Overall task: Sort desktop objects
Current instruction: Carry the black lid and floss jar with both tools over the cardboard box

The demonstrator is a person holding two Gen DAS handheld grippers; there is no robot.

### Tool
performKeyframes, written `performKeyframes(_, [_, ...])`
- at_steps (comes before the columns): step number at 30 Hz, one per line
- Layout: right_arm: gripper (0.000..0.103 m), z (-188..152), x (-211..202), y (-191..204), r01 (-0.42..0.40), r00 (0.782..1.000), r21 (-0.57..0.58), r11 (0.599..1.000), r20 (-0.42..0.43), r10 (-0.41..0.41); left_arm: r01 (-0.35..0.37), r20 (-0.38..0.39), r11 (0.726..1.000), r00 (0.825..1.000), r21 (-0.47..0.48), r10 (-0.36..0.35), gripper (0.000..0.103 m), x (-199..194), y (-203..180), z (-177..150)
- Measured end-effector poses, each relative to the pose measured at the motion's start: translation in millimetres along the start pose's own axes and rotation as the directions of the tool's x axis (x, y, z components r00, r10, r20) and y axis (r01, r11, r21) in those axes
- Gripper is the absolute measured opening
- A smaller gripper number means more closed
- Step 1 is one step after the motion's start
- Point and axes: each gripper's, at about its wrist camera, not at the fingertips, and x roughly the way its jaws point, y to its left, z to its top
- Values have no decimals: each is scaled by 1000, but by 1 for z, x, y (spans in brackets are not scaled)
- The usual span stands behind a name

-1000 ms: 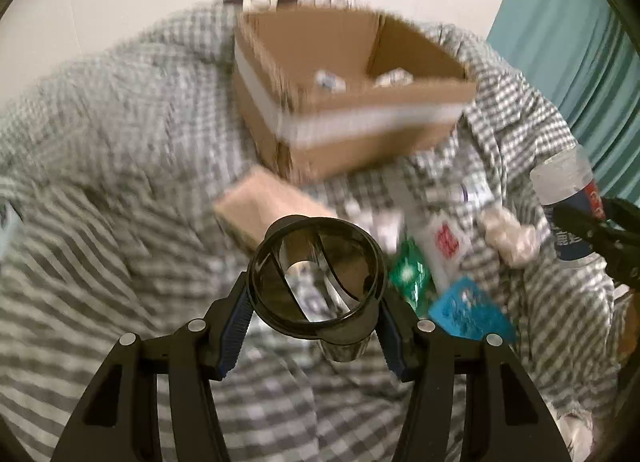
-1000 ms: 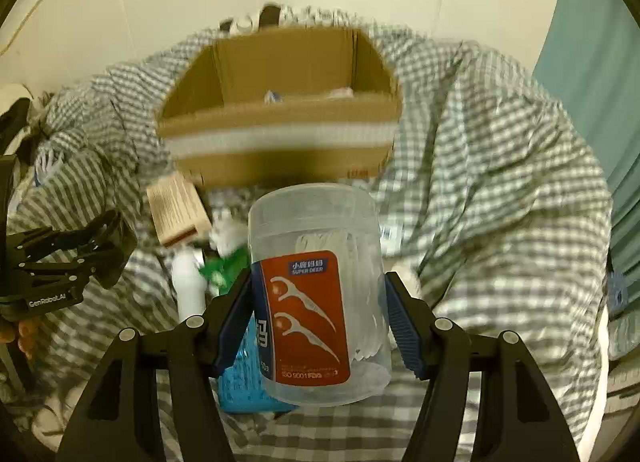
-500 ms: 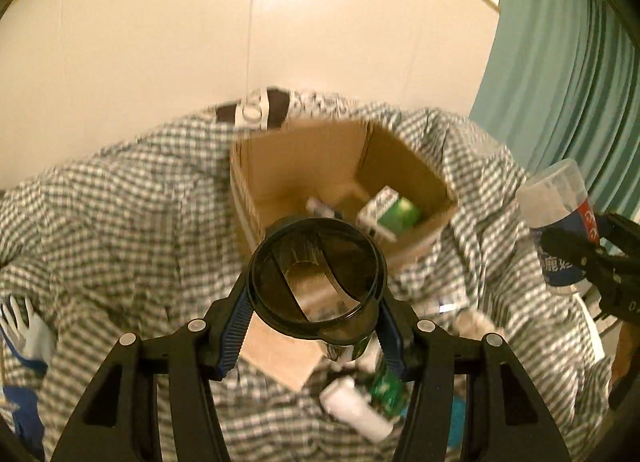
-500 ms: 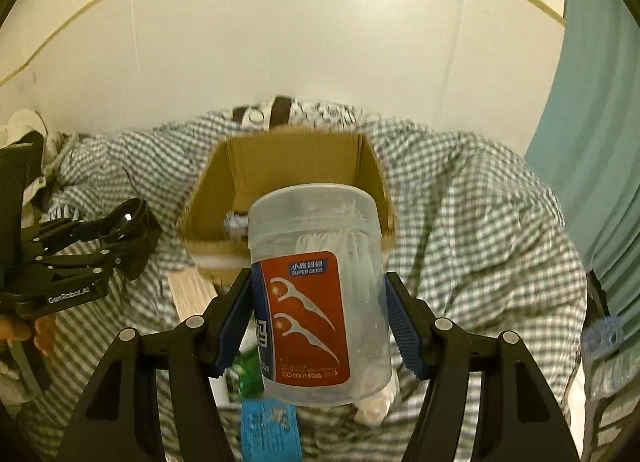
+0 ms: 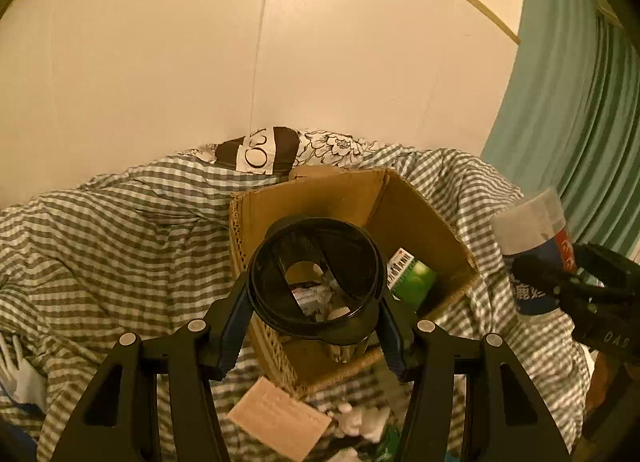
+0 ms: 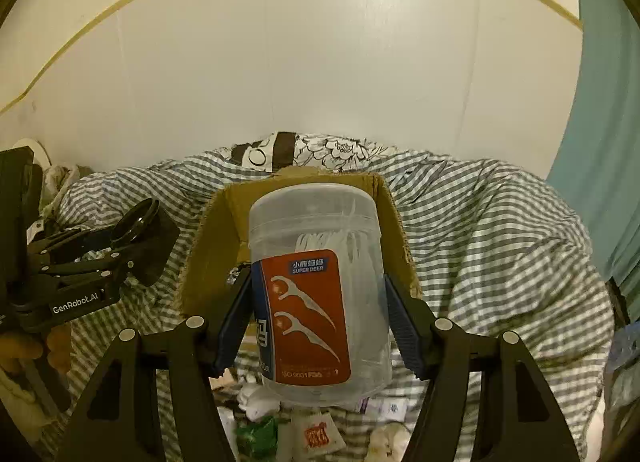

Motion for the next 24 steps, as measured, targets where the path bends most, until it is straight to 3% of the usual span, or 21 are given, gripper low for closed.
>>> performKeyframes(18, [63, 32, 146, -51, -107, 994, 106, 989, -20, 110, 3, -59, 996, 998, -86, -8, 58, 119, 20, 18])
performKeyframes(24, [64, 29, 174, -63, -147, 988, 150, 978, -20, 152, -23, -44, 999, 999, -49, 21, 60, 142, 16, 15])
